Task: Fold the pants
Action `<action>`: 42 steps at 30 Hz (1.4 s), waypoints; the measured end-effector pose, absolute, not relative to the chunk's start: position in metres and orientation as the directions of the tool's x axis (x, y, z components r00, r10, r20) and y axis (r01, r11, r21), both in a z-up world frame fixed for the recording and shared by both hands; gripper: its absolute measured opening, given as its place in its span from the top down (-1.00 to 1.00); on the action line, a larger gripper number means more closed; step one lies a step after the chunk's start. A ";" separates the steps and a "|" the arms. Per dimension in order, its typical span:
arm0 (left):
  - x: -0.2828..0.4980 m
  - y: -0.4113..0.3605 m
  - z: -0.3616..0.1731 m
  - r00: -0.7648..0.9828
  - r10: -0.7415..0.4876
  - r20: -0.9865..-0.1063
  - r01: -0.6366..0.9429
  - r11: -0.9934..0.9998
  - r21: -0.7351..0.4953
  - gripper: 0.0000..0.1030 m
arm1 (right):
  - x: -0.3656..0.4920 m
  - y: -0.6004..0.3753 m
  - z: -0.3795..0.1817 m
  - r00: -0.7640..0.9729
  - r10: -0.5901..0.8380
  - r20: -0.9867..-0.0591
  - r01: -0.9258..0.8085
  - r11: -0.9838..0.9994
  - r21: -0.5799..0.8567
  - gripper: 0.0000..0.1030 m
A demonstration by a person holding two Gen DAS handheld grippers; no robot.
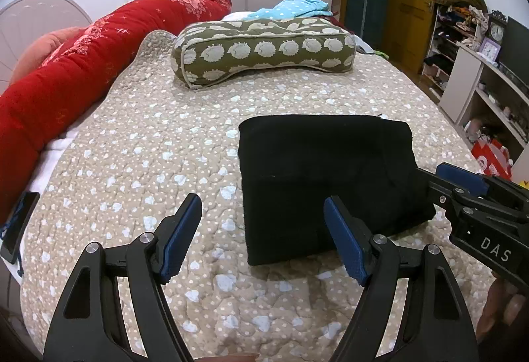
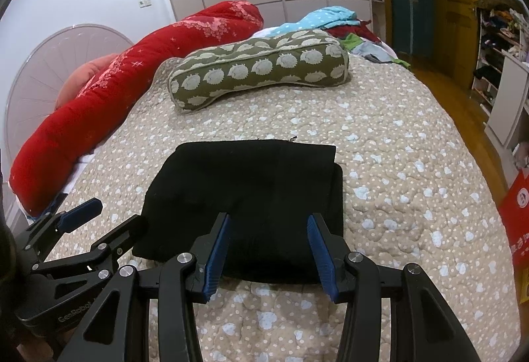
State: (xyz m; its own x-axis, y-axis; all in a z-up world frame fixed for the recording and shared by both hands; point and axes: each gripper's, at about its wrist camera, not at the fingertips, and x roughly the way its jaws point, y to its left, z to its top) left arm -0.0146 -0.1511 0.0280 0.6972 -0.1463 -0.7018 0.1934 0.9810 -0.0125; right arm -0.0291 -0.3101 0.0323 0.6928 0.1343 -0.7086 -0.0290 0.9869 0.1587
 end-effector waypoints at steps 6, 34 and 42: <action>-0.014 -0.152 0.026 0.693 -0.149 -0.705 0.194 0.981 -0.017 -0.50 | -0.029 -0.308 0.030 0.688 0.133 -0.714 -0.025 0.987 0.159 0.10; -0.010 -0.151 0.021 0.689 -0.142 -0.710 0.190 0.982 -0.012 -0.50 | -0.023 -0.306 0.025 0.674 0.132 -0.727 -0.024 0.987 0.157 0.09; -0.008 -0.152 0.020 0.685 -0.139 -0.715 0.191 0.982 -0.009 -0.50 | -0.022 -0.308 0.023 0.671 0.134 -0.729 -0.022 0.987 0.161 0.08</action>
